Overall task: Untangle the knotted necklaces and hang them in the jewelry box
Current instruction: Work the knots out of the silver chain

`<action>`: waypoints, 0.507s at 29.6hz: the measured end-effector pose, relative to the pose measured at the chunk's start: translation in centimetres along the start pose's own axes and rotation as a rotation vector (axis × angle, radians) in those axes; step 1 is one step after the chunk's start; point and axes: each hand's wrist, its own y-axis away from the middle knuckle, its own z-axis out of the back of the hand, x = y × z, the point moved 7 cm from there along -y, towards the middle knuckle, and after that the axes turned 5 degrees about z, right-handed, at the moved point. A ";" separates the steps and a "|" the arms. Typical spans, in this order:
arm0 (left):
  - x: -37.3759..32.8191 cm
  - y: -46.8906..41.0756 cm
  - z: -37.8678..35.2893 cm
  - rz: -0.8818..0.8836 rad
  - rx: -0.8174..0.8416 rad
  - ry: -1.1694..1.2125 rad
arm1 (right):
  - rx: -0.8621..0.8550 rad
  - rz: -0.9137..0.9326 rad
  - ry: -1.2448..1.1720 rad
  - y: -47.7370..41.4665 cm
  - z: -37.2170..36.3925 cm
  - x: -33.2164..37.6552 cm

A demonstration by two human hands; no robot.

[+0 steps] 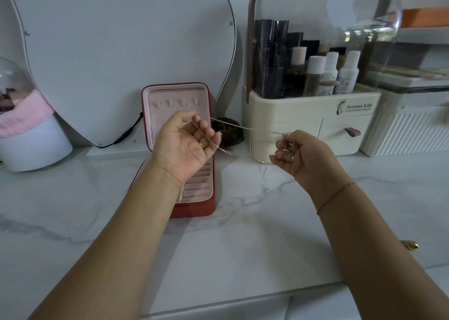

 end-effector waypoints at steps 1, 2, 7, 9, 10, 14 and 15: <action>-0.4 0.0 0.2 -0.018 -0.014 -0.003 | -0.034 0.006 0.013 -0.2 0.4 0.0; -0.8 0.0 0.4 -0.033 -0.031 -0.021 | -0.064 0.018 0.032 -0.3 0.9 0.1; -1.7 0.1 0.7 -0.078 -0.107 -0.187 | -0.126 0.068 0.221 -0.7 1.8 0.3; -2.1 0.0 0.8 -0.115 -0.124 -0.309 | -0.118 0.062 0.228 -0.9 1.9 0.2; -2.3 -0.1 0.8 -0.142 -0.131 -0.401 | -0.107 0.068 0.213 -0.9 1.8 0.2; -1.8 0.2 -0.2 -0.233 -0.133 -0.807 | -0.006 0.120 0.119 -0.4 0.8 0.5; -1.4 0.4 -0.5 -0.244 -0.139 -0.893 | 0.025 0.126 0.110 -0.2 0.6 0.6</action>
